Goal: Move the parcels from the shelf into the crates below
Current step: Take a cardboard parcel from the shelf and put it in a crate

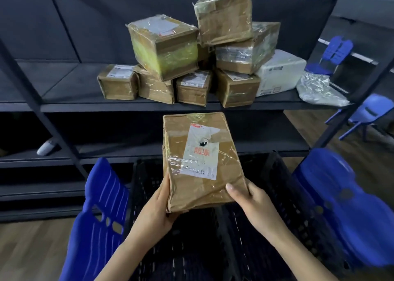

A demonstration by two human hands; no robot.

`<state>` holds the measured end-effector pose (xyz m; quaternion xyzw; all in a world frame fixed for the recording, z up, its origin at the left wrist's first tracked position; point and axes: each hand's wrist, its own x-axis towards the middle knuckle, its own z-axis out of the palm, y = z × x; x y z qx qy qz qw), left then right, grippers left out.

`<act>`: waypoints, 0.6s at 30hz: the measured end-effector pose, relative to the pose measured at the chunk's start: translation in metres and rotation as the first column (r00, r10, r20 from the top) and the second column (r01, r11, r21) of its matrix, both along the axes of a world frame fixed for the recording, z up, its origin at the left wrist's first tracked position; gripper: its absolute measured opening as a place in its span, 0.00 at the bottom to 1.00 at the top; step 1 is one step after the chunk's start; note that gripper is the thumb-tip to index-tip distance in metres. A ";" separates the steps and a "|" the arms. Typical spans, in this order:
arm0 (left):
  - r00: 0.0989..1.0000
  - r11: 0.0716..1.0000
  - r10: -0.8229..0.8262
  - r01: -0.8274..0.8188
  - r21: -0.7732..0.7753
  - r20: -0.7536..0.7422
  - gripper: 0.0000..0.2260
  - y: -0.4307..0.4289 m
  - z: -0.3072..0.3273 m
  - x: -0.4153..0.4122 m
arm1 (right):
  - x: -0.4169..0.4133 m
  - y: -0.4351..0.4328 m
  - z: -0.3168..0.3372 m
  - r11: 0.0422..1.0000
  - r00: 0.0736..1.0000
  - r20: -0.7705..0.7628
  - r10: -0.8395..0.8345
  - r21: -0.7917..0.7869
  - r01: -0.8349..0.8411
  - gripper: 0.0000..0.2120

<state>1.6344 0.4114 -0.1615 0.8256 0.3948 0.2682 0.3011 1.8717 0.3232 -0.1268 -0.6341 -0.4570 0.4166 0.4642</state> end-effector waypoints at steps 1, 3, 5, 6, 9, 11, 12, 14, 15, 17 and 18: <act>1.000 0.999 0.019 -0.019 -0.042 0.011 0.48 -0.001 0.004 0.003 | 0.002 0.002 -0.002 1.000 1.000 0.005 -0.008 0.001 0.008 0.20; 0.998 0.985 0.028 -0.018 -0.171 0.058 0.47 -0.002 0.012 0.007 | 0.006 0.003 -0.007 1.000 1.000 -0.006 -0.012 -0.005 0.012 0.19; 0.992 0.943 -0.002 0.045 -0.329 0.130 0.45 -0.003 0.024 0.007 | 0.006 0.002 -0.013 1.000 1.000 -0.021 -0.010 -0.003 0.010 0.21; 0.981 0.911 -0.012 0.090 -0.403 0.193 0.44 -0.004 0.031 0.006 | 0.006 0.001 -0.016 1.000 0.999 -0.033 -0.011 0.008 0.012 0.22; 0.911 0.822 0.087 0.164 -0.545 0.404 0.37 -0.010 0.051 0.009 | 0.004 -0.002 -0.022 0.997 0.998 -0.057 -0.007 0.072 0.011 0.25; 0.856 0.800 0.239 0.093 -0.592 0.458 0.28 -0.013 0.058 0.016 | 0.000 -0.003 -0.024 0.993 0.998 -0.066 0.001 0.115 0.007 0.29; 0.829 0.790 0.330 0.019 -0.613 0.451 0.23 -0.014 0.059 0.020 | -0.002 -0.003 -0.024 0.992 0.998 -0.058 0.006 0.127 0.001 0.31; 0.783 0.760 0.465 -0.113 -0.639 0.414 0.19 -0.014 0.059 0.025 | -0.006 -0.001 -0.022 0.988 1.000 -0.025 0.015 0.154 -0.011 0.32; 0.767 0.747 0.497 -0.141 -0.650 0.405 0.19 -0.014 0.058 0.026 | -0.007 0.000 -0.019 0.986 1.000 -0.012 0.020 0.166 -0.018 0.31; 0.746 0.730 0.527 -0.151 -0.666 0.408 0.19 -0.014 0.057 0.024 | -0.007 0.002 -0.011 0.986 1.000 -0.014 0.028 0.166 -0.025 0.28; 0.736 0.722 0.539 -0.153 -0.674 0.411 0.19 -0.014 0.057 0.022 | -0.006 0.004 -0.007 0.987 0.999 -0.025 0.035 0.158 -0.030 0.27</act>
